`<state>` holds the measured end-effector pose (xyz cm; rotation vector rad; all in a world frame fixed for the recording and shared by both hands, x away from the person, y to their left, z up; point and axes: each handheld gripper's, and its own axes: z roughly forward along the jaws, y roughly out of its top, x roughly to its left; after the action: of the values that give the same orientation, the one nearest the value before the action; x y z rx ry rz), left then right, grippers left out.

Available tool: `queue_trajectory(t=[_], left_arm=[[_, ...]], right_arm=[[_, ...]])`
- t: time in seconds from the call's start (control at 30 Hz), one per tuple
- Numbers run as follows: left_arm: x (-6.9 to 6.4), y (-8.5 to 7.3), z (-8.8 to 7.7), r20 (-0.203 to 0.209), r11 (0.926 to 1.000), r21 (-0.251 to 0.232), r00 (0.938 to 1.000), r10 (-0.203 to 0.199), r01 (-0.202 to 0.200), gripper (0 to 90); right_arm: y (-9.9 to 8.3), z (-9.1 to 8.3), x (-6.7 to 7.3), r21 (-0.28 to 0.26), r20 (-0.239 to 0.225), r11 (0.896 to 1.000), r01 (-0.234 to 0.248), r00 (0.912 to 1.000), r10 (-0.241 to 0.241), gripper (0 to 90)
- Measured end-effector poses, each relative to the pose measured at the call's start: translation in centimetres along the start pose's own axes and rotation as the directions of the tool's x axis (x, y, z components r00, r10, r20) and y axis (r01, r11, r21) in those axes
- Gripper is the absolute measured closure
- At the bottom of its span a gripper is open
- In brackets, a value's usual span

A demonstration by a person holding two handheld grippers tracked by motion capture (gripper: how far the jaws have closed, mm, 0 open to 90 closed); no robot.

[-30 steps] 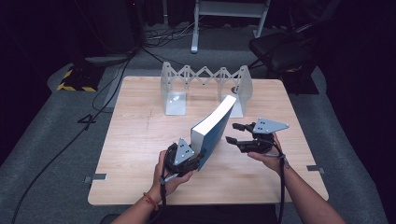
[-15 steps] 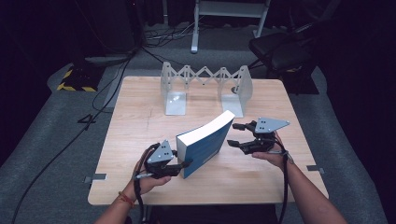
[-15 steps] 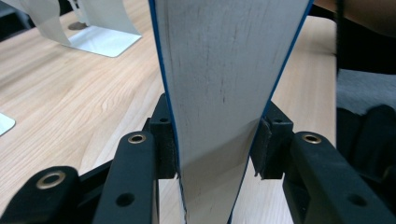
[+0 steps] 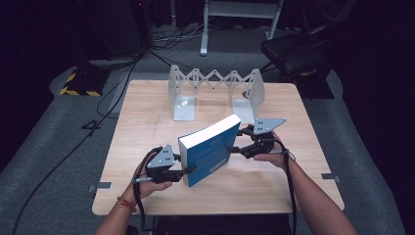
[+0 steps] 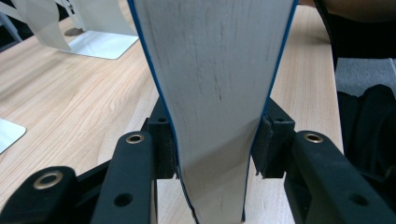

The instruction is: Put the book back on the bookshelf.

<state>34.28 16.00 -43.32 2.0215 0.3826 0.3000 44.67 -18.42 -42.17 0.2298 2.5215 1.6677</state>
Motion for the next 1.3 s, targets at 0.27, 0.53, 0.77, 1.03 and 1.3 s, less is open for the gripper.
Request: queue_trajectory(t=[0.27, 0.53, 0.77, 1.03, 1.3], left_arm=[[0.0, -1.0, -0.2, -0.086, 0.9995, 0.027, 0.9962, -0.014, 0.017, 51.1], [1.4, -0.6, 0.2, -0.045, 0.994, -0.01, 0.993, -0.109, 0.109, 53.9], [2.0, 1.3, 3.0, 0.025, 0.9968, 0.006, 0.9965, -0.08, 0.08, 54.9], [2.9, 3.7, 7.7, 0.085, 0.9975, 0.018, 0.994, -0.069, 0.068, 46.9], [2.9, 3.4, 8.5, 0.046, 0.9976, 0.009, 0.9966, -0.069, 0.069, 39.2]], right_arm=[[0.0, 0.3, -0.2, 0.002, -0.036, 1.0, 0.014, 0.9992, -0.014, 48.2], [-0.3, -1.6, 1.3, 0.026, -0.067, 0.998, 0.06, 0.9961, -0.058, 59.1], [-1.3, -4.9, 3.4, 0.042, 0.003, 0.997, 0.072, 0.9974, -0.072, 61.6], [-3.4, -9.3, 4.2, 0.02, 0.073, 1.0, 0.004, 0.9973, -0.005, 62.7], [-4.3, -9.8, 4.0, -0.028, 0.086, 0.999, -0.031, 0.9958, 0.033, 62.3]])
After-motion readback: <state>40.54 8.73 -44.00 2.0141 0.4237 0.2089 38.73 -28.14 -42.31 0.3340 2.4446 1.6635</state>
